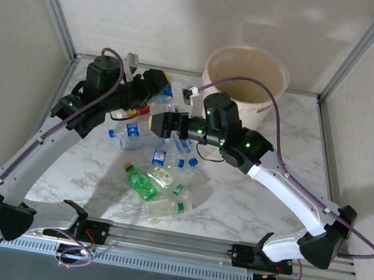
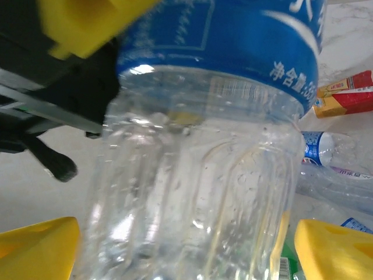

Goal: Put the plastic bottles in the bin

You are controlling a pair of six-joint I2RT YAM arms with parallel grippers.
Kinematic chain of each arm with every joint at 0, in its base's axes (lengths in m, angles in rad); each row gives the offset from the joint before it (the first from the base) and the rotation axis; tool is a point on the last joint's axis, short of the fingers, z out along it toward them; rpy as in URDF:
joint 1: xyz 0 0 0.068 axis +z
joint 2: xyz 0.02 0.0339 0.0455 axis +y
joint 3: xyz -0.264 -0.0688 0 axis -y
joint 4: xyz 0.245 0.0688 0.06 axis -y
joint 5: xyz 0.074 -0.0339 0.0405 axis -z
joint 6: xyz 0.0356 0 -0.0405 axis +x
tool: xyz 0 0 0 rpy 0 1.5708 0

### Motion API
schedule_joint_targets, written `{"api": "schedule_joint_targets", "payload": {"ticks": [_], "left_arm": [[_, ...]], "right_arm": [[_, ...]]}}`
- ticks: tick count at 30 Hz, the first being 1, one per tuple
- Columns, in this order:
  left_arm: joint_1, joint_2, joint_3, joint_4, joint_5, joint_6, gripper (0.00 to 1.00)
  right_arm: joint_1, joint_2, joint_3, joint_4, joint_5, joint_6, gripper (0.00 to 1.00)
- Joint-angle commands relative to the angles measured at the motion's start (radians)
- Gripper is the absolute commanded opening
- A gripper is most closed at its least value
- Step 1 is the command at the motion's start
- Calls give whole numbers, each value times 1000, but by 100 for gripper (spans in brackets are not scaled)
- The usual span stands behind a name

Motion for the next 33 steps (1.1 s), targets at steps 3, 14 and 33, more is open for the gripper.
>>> {"api": "schedule_joint_targets", "payload": {"ticks": [3,14,33], "left_arm": [[-19,-8,23,85,49,-19,60],[-21,1,11,85,38,-4,62],[-12,-50,119,-58,-245,178,99]], "right_arm": [[5,15,38,15,-1,16,87],[6,-2,43,12,47,16,62],[-143,-25,275,-282,422,-22,58]]}}
